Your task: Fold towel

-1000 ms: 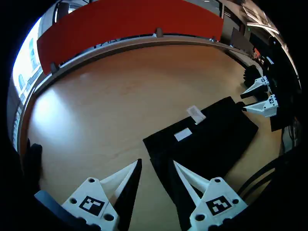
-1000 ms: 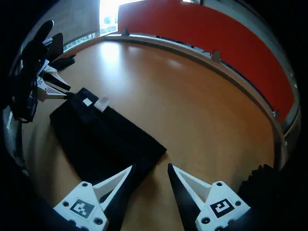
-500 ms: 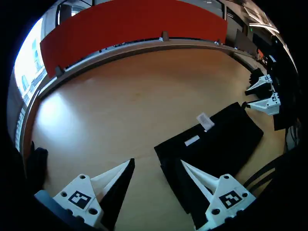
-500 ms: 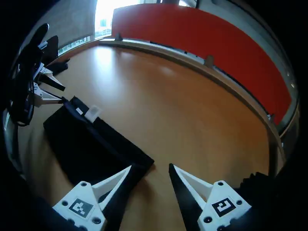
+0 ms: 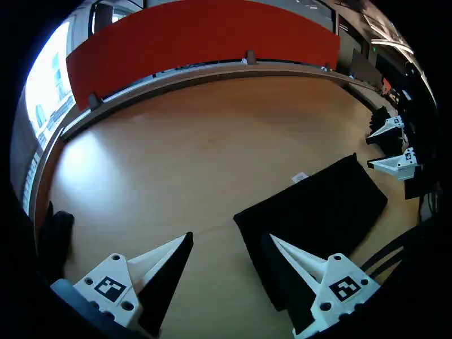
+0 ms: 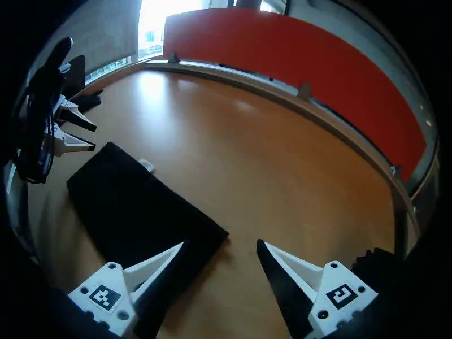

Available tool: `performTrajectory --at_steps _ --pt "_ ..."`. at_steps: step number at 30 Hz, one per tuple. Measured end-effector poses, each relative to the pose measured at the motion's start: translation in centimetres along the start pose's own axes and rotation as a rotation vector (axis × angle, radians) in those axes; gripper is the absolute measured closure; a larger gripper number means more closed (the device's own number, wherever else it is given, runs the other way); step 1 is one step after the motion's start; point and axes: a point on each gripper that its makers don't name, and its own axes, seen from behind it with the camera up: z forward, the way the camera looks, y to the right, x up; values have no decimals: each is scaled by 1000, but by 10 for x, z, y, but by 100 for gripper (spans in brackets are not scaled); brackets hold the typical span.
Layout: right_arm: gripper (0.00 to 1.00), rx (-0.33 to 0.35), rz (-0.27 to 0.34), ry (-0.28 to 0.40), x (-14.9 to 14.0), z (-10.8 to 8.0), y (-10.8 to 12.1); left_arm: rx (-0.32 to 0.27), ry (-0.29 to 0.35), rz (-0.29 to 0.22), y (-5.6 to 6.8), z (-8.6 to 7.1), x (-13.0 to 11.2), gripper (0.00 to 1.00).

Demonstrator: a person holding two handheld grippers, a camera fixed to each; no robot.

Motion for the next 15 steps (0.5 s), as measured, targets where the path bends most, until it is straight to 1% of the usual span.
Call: performTrajectory --at_steps 5,15 --pt "10 4 1 0 -6 -8 -7 -6 -6 -9 4 -6 -8 11" --pt "10 6 24 1 -22 -29 -23 -6 -18 -27 11 -25 -33 10"
